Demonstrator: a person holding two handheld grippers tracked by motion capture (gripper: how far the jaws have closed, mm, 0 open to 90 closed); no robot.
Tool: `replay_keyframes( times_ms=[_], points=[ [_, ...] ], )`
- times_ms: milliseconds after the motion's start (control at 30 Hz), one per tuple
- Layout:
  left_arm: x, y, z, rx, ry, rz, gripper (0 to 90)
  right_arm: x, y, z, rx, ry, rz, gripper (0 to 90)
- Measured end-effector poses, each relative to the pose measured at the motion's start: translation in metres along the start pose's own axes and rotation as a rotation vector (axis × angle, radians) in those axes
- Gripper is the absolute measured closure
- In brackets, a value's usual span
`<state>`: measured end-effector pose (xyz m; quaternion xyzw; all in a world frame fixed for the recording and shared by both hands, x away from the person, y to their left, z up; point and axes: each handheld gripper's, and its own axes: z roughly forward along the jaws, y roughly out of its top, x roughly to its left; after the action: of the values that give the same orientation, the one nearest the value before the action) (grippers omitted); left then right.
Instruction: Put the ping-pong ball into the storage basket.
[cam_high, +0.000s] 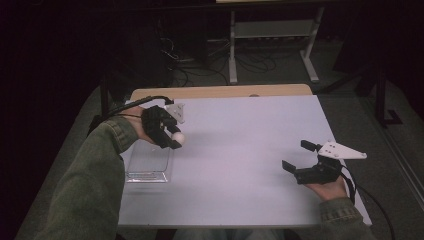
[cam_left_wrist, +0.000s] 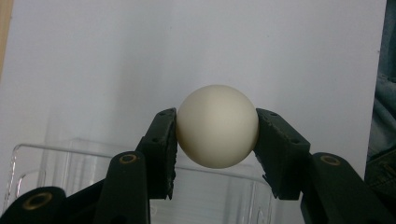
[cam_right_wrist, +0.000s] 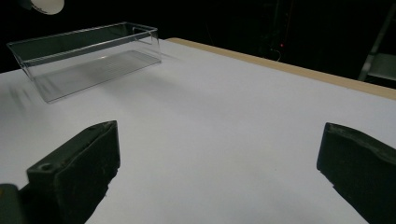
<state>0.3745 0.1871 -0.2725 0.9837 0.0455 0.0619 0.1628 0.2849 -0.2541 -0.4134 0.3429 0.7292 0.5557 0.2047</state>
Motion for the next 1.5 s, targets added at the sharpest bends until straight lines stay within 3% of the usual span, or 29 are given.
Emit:
replay_keyframes(
  times_ms=[567, 900, 1500],
  points=[
    [0.001, -0.027, -0.002, 0.02, 0.002, -0.042, 50.9, 0.001, 0.0, 0.002, 0.008, 0.002, -0.002, 0.0],
    [-0.003, -0.037, -0.005, 0.047, 0.005, -0.049, 50.9, 0.001, -0.001, 0.002, 0.009, 0.001, -0.004, 0.0],
    [0.0, -0.049, -0.009, 0.045, 0.007, -0.075, 50.9, 0.002, 0.0, 0.001, 0.01, -0.002, -0.002, 0.0]
  ],
)
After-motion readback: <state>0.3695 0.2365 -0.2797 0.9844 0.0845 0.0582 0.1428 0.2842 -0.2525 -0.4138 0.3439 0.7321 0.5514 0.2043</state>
